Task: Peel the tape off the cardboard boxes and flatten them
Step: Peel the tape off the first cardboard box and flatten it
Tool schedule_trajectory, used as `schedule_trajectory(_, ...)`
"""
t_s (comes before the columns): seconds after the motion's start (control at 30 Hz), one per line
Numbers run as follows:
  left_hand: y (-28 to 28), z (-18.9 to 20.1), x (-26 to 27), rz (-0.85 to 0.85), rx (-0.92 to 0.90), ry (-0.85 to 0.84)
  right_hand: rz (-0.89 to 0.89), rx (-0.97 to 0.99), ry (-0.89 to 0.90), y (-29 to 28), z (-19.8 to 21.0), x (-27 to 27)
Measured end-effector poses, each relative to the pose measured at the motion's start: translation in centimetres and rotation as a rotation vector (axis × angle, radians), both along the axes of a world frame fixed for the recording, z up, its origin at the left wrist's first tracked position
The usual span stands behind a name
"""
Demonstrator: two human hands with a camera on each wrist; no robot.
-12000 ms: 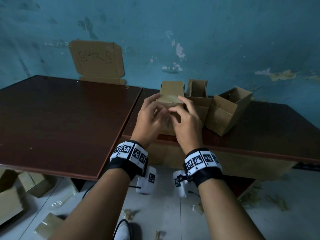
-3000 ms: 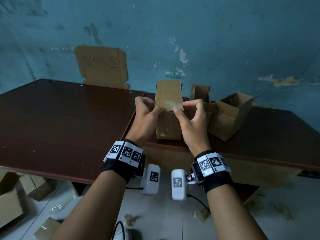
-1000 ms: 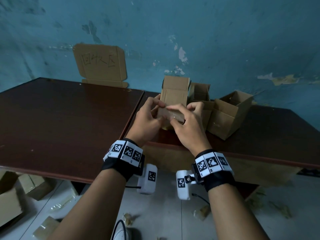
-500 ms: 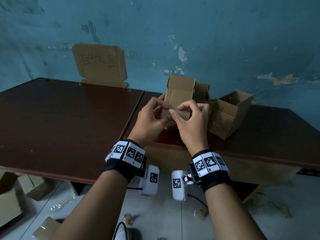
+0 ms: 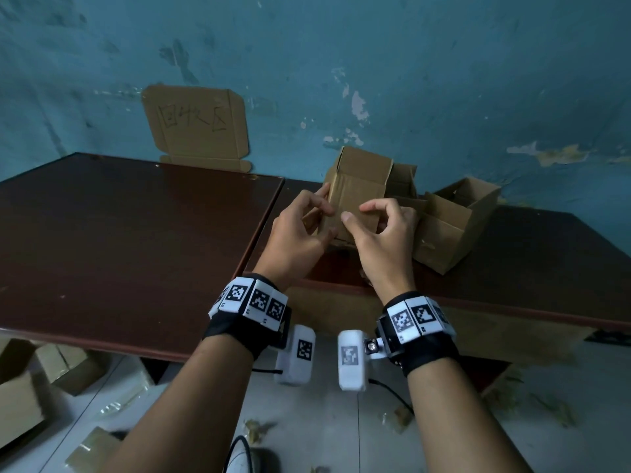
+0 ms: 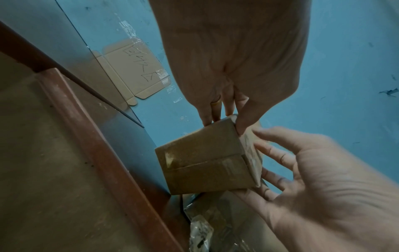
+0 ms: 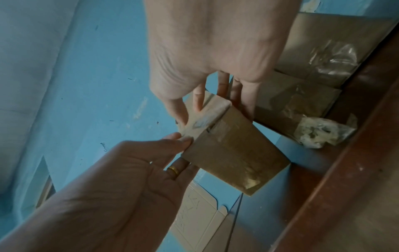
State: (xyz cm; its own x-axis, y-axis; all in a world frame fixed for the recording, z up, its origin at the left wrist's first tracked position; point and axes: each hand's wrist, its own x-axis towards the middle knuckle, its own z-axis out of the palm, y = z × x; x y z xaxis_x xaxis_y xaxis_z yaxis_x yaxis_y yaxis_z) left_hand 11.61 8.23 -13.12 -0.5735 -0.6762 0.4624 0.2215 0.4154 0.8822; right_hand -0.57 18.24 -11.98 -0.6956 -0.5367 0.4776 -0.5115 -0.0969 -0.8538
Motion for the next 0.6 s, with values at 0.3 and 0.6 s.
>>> schedule_trajectory(0.3,-0.04,-0.33,-0.1,0.016,-0.003,-0.018,0.02,0.043,0.017,-0.02,0.01,-0.5)
schedule_trajectory(0.6,0.05,0.25,0.09,0.047,0.014,0.028,0.049,0.029,0.068,0.35,0.27,-0.38)
